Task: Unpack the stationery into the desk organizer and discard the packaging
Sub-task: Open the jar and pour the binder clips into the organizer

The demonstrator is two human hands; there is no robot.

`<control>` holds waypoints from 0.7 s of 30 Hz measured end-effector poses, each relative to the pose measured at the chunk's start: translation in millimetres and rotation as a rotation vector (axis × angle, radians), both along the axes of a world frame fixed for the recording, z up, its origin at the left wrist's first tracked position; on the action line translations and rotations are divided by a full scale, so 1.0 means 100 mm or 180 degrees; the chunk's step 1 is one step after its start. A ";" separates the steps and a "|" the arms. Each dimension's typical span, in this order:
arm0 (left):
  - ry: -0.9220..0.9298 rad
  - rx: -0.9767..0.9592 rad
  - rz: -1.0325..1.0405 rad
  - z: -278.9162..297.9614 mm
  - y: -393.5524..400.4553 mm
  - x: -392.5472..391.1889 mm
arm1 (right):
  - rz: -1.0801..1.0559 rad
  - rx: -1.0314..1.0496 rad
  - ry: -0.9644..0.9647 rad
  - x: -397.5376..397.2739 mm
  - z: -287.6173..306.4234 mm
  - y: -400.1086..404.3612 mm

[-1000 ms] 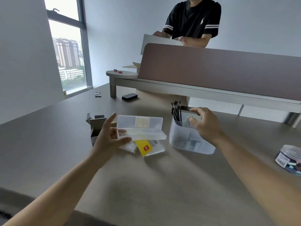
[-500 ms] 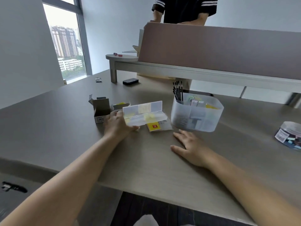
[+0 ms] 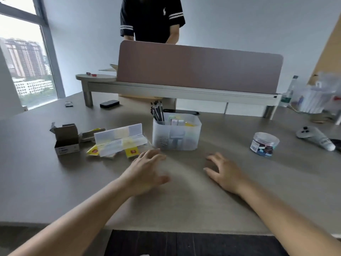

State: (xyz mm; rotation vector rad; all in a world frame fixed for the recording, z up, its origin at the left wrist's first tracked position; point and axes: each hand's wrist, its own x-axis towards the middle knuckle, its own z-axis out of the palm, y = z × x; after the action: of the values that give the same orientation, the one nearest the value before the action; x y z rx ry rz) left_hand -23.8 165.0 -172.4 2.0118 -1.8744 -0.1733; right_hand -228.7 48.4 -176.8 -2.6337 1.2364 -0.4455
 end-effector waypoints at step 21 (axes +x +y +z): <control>-0.0364 0.0442 -0.0449 -0.11 -0.67 -0.51 | -0.1509 -0.0223 -0.1559 -0.66 0.08 -1.03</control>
State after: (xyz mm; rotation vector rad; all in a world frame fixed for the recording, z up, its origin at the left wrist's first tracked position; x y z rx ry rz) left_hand -74.3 97.8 -183.8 2.0170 -2.1312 -0.2374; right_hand -294.5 -54.8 -168.6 -2.0617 1.6631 -1.1431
